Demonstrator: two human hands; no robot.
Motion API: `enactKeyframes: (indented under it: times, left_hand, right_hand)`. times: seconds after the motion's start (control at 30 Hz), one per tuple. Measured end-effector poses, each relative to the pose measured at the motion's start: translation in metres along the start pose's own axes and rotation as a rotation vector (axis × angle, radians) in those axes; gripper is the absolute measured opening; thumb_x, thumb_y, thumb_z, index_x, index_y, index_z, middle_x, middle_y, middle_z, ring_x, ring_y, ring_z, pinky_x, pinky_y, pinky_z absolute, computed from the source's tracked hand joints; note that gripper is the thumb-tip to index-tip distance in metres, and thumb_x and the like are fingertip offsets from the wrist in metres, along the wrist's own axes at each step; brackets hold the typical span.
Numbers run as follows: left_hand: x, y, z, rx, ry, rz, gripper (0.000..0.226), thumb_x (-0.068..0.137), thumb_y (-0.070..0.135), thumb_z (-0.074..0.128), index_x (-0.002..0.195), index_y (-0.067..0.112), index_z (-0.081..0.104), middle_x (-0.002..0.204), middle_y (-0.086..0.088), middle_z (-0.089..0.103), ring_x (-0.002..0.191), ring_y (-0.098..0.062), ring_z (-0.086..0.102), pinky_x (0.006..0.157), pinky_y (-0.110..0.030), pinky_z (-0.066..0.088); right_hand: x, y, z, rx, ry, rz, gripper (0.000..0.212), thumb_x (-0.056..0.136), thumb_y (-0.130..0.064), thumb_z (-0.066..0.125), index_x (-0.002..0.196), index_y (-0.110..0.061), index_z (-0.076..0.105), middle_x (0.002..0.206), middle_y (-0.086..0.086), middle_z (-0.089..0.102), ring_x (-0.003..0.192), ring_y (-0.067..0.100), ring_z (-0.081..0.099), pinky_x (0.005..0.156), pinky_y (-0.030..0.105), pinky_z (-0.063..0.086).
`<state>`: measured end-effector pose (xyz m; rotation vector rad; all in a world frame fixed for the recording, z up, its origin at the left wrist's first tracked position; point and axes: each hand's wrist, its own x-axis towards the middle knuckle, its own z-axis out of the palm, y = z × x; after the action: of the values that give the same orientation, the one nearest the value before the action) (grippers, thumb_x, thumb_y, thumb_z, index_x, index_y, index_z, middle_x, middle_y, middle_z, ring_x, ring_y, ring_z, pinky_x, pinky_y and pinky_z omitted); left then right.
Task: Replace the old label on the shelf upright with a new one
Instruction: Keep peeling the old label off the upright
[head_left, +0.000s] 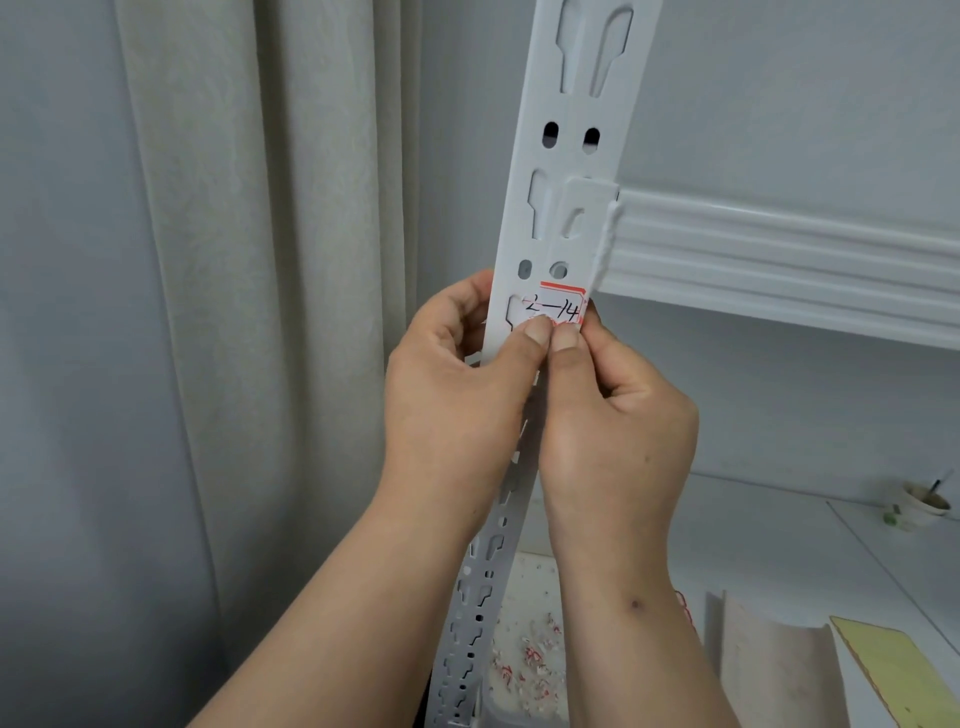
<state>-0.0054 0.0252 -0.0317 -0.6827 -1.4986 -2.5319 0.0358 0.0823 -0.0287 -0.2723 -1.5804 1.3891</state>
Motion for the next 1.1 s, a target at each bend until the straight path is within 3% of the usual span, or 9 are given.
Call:
enactKeyframes:
  times: [0.17, 0.3, 0.53, 0.73, 0.93, 1.1]
  left_hand:
    - [-0.003, 0.003, -0.007, -0.038, -0.084, -0.034, 0.038, 0.093, 0.000, 0.062, 0.124, 0.021, 0.065, 0.107, 0.005, 0.077, 0.088, -0.010, 0.069, 0.074, -0.018, 0.057]
    - [-0.002, 0.004, -0.007, -0.053, -0.078, -0.034, 0.037, 0.092, -0.001, 0.063, 0.123, 0.018, 0.066, 0.108, 0.003, 0.077, 0.100, -0.011, 0.073, 0.080, -0.020, 0.056]
    - [0.004, 0.006, -0.009, -0.114, -0.068, -0.076, 0.031, 0.088, -0.006, 0.065, 0.111, 0.015, 0.065, 0.109, -0.005, 0.076, 0.102, -0.015, 0.073, 0.083, -0.021, 0.056]
    - [0.010, 0.007, -0.011, -0.149, -0.105, -0.130, 0.030, 0.090, -0.006, 0.062, 0.115, 0.009, 0.062, 0.113, -0.013, 0.073, 0.108, -0.025, 0.070, 0.088, -0.028, 0.057]
    - [0.010, 0.006, -0.010, -0.149, -0.105, -0.137, 0.029, 0.090, -0.005, 0.062, 0.116, 0.007, 0.062, 0.113, -0.014, 0.073, 0.109, -0.028, 0.070, 0.092, -0.032, 0.056]
    - [0.007, 0.006, -0.012, -0.194, -0.106, -0.151, 0.033, 0.090, -0.006, 0.062, 0.120, 0.007, 0.062, 0.115, -0.013, 0.073, 0.110, -0.025, 0.070, 0.096, -0.032, 0.055]
  right_hand:
    - [0.000, 0.001, -0.002, 0.035, -0.046, 0.016, 0.025, 0.093, -0.017, 0.059, 0.114, -0.024, 0.070, 0.085, -0.030, 0.066, 0.087, -0.018, 0.061, 0.073, -0.001, 0.043]
    - [0.000, 0.001, -0.003, 0.029, -0.063, -0.001, 0.026, 0.093, -0.016, 0.059, 0.115, -0.024, 0.070, 0.084, -0.032, 0.065, 0.089, -0.019, 0.060, 0.075, 0.000, 0.043]
    - [0.000, 0.002, -0.003, -0.014, -0.038, -0.030, 0.026, 0.093, -0.020, 0.059, 0.115, -0.027, 0.070, 0.093, -0.025, 0.070, 0.092, -0.016, 0.061, 0.079, 0.003, 0.045]
    - [0.000, 0.003, -0.001, -0.037, -0.029, -0.034, 0.024, 0.092, -0.022, 0.060, 0.112, -0.030, 0.071, 0.077, -0.037, 0.063, 0.088, -0.018, 0.061, 0.078, 0.005, 0.046]
    - [0.000, 0.005, -0.001, -0.050, -0.018, -0.068, 0.025, 0.093, -0.021, 0.059, 0.114, -0.029, 0.070, 0.088, -0.029, 0.069, 0.091, -0.018, 0.061, 0.077, 0.002, 0.044]
    - [-0.001, 0.005, -0.002, -0.076, -0.043, -0.086, 0.025, 0.094, -0.022, 0.058, 0.115, -0.031, 0.069, 0.088, -0.032, 0.065, 0.093, -0.018, 0.060, 0.077, 0.001, 0.043]
